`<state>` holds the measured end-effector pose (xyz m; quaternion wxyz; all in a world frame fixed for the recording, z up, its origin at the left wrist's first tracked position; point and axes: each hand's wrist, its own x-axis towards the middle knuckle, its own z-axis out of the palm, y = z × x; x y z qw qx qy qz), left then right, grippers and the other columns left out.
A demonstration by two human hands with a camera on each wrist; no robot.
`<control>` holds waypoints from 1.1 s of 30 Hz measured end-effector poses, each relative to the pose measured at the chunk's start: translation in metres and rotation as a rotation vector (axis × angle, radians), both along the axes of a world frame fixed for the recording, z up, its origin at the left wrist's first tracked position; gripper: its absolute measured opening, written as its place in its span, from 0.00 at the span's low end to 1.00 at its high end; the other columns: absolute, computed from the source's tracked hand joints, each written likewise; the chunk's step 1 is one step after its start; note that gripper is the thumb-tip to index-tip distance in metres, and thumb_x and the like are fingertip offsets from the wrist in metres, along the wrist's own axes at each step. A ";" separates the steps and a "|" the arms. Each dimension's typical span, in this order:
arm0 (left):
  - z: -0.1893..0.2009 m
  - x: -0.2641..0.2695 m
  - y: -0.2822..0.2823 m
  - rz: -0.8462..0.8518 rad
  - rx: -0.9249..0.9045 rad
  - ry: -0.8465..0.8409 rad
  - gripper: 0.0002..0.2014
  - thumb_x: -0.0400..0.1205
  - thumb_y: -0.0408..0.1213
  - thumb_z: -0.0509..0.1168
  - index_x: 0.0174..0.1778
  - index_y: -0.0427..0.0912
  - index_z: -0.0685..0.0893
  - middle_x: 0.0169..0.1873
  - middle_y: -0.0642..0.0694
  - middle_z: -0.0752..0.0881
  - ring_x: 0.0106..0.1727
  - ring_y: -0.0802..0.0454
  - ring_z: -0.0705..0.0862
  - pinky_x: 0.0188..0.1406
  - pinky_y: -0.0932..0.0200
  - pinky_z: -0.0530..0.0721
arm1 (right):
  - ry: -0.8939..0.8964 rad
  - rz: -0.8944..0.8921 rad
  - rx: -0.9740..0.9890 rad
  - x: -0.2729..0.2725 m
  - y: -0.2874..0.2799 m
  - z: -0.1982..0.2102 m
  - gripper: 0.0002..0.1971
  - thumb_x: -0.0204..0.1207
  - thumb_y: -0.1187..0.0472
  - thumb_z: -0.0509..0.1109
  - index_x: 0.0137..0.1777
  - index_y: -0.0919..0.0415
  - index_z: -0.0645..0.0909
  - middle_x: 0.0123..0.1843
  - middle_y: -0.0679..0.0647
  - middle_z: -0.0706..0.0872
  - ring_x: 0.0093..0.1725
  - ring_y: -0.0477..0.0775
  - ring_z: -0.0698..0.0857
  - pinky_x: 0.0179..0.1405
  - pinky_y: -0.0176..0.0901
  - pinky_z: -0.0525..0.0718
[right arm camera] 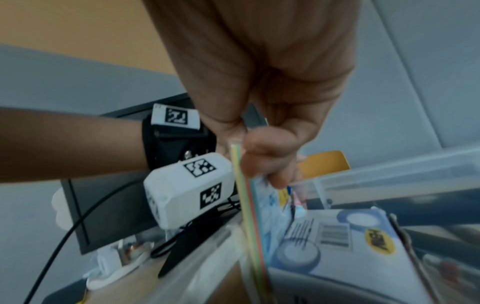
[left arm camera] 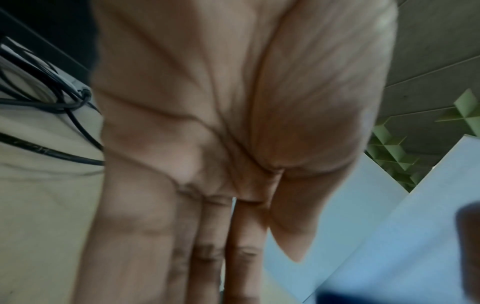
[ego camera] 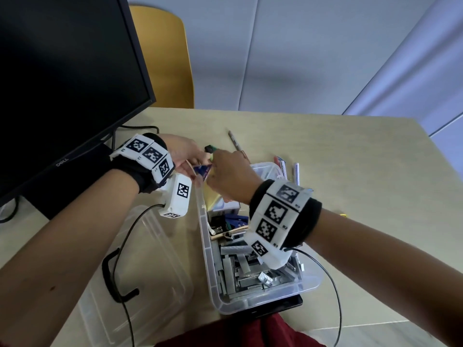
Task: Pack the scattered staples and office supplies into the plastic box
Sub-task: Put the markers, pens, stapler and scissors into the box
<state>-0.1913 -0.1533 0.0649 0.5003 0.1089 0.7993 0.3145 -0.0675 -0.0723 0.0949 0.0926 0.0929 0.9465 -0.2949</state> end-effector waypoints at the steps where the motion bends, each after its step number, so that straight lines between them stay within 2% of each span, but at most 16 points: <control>1: -0.001 -0.001 0.000 -0.004 0.005 -0.017 0.10 0.84 0.34 0.59 0.43 0.29 0.78 0.34 0.35 0.84 0.24 0.47 0.85 0.27 0.61 0.86 | 0.004 0.031 0.047 0.000 -0.004 -0.002 0.09 0.77 0.66 0.60 0.55 0.68 0.73 0.47 0.61 0.78 0.46 0.60 0.79 0.40 0.44 0.73; 4: -0.002 -0.003 -0.001 -0.028 -0.003 0.000 0.14 0.86 0.42 0.57 0.49 0.32 0.78 0.43 0.35 0.82 0.31 0.46 0.81 0.36 0.58 0.83 | -0.041 0.086 0.118 0.000 -0.012 -0.006 0.16 0.79 0.68 0.58 0.66 0.72 0.69 0.60 0.65 0.78 0.60 0.64 0.79 0.46 0.44 0.73; 8: -0.003 -0.003 -0.002 -0.042 0.032 -0.008 0.16 0.85 0.43 0.57 0.41 0.34 0.79 0.36 0.38 0.83 0.25 0.50 0.84 0.32 0.60 0.85 | -0.119 0.172 0.161 0.005 -0.012 -0.011 0.17 0.80 0.69 0.55 0.68 0.72 0.67 0.64 0.66 0.76 0.64 0.65 0.76 0.54 0.50 0.75; 10: -0.002 -0.003 -0.004 -0.051 0.060 -0.028 0.14 0.85 0.41 0.59 0.41 0.33 0.79 0.33 0.38 0.82 0.22 0.52 0.85 0.25 0.64 0.86 | -0.143 0.174 0.155 0.003 -0.009 -0.012 0.14 0.80 0.68 0.56 0.64 0.73 0.71 0.60 0.66 0.78 0.59 0.64 0.78 0.47 0.46 0.77; 13: -0.001 -0.004 -0.007 -0.098 0.068 -0.046 0.11 0.83 0.38 0.61 0.42 0.33 0.80 0.34 0.40 0.81 0.22 0.54 0.83 0.25 0.66 0.85 | -0.149 0.171 0.101 0.000 -0.004 -0.010 0.11 0.78 0.67 0.59 0.58 0.70 0.76 0.46 0.60 0.77 0.46 0.60 0.80 0.27 0.37 0.73; 15: 0.000 -0.006 -0.008 -0.139 0.057 -0.057 0.09 0.82 0.36 0.62 0.45 0.34 0.82 0.37 0.39 0.81 0.24 0.54 0.83 0.30 0.65 0.85 | -0.102 0.177 0.110 0.000 -0.005 -0.010 0.07 0.77 0.68 0.59 0.51 0.69 0.77 0.38 0.54 0.74 0.45 0.61 0.77 0.32 0.41 0.71; 16: 0.000 -0.005 -0.008 -0.144 0.053 -0.059 0.08 0.82 0.35 0.62 0.47 0.33 0.82 0.38 0.39 0.82 0.25 0.53 0.84 0.30 0.65 0.86 | -0.070 0.180 0.133 0.000 -0.006 -0.011 0.05 0.77 0.68 0.59 0.41 0.69 0.74 0.33 0.51 0.70 0.43 0.60 0.74 0.35 0.41 0.68; 18: 0.001 -0.004 -0.007 -0.147 0.048 -0.065 0.07 0.82 0.32 0.62 0.49 0.31 0.82 0.39 0.38 0.82 0.25 0.53 0.84 0.28 0.66 0.87 | -0.064 0.155 0.150 -0.001 -0.006 -0.012 0.14 0.76 0.69 0.58 0.30 0.65 0.60 0.29 0.50 0.64 0.39 0.57 0.69 0.28 0.40 0.63; 20: 0.002 -0.004 -0.006 -0.156 0.053 -0.072 0.06 0.83 0.30 0.61 0.47 0.31 0.81 0.38 0.39 0.81 0.25 0.53 0.85 0.27 0.66 0.86 | -0.075 0.128 0.142 -0.005 -0.003 -0.013 0.17 0.75 0.68 0.58 0.27 0.63 0.57 0.28 0.51 0.63 0.35 0.57 0.68 0.24 0.37 0.59; 23: 0.004 -0.007 -0.007 -0.164 0.089 0.004 0.09 0.81 0.30 0.63 0.35 0.39 0.83 0.37 0.43 0.81 0.34 0.52 0.82 0.32 0.62 0.85 | -0.096 0.031 0.089 -0.011 0.006 -0.009 0.17 0.73 0.67 0.59 0.25 0.61 0.58 0.27 0.54 0.65 0.26 0.52 0.66 0.23 0.37 0.59; 24: 0.005 -0.008 -0.007 -0.168 0.133 0.040 0.09 0.80 0.33 0.67 0.33 0.43 0.84 0.37 0.46 0.81 0.37 0.53 0.80 0.36 0.62 0.82 | -0.081 -0.009 0.055 -0.011 0.011 -0.007 0.15 0.72 0.67 0.59 0.26 0.63 0.61 0.28 0.56 0.68 0.26 0.52 0.68 0.23 0.38 0.62; 26: 0.011 -0.008 -0.007 -0.190 0.253 0.047 0.10 0.70 0.51 0.74 0.35 0.49 0.86 0.38 0.52 0.84 0.41 0.57 0.80 0.40 0.64 0.77 | -0.048 -0.095 -0.041 -0.011 0.025 -0.001 0.09 0.73 0.67 0.59 0.32 0.67 0.72 0.32 0.59 0.76 0.29 0.56 0.76 0.23 0.38 0.73; 28: 0.013 -0.009 -0.007 -0.200 0.338 -0.020 0.28 0.51 0.68 0.76 0.38 0.51 0.89 0.37 0.55 0.86 0.42 0.59 0.80 0.43 0.64 0.76 | -0.030 -0.171 -0.137 -0.010 0.042 0.006 0.09 0.75 0.66 0.60 0.42 0.69 0.82 0.31 0.58 0.79 0.29 0.55 0.79 0.22 0.37 0.78; 29: 0.014 -0.008 -0.004 -0.220 0.363 -0.058 0.32 0.47 0.70 0.76 0.38 0.52 0.90 0.38 0.56 0.87 0.42 0.59 0.81 0.45 0.64 0.77 | -0.025 -0.205 -0.178 -0.009 0.051 0.009 0.10 0.76 0.66 0.61 0.45 0.70 0.83 0.30 0.57 0.79 0.29 0.54 0.79 0.21 0.36 0.79; 31: 0.012 -0.008 0.003 -0.251 0.411 -0.075 0.29 0.53 0.62 0.79 0.45 0.50 0.89 0.41 0.55 0.88 0.42 0.62 0.84 0.44 0.67 0.80 | 0.000 -0.257 -0.235 -0.009 0.065 0.010 0.10 0.76 0.67 0.61 0.45 0.68 0.84 0.30 0.56 0.78 0.29 0.52 0.78 0.21 0.36 0.79; 33: 0.013 -0.004 0.013 -0.191 0.437 -0.031 0.13 0.70 0.42 0.74 0.49 0.43 0.84 0.37 0.53 0.88 0.36 0.62 0.85 0.38 0.68 0.82 | 0.041 -0.318 -0.323 -0.007 0.075 0.008 0.09 0.78 0.67 0.61 0.45 0.68 0.83 0.31 0.56 0.77 0.29 0.50 0.76 0.21 0.34 0.76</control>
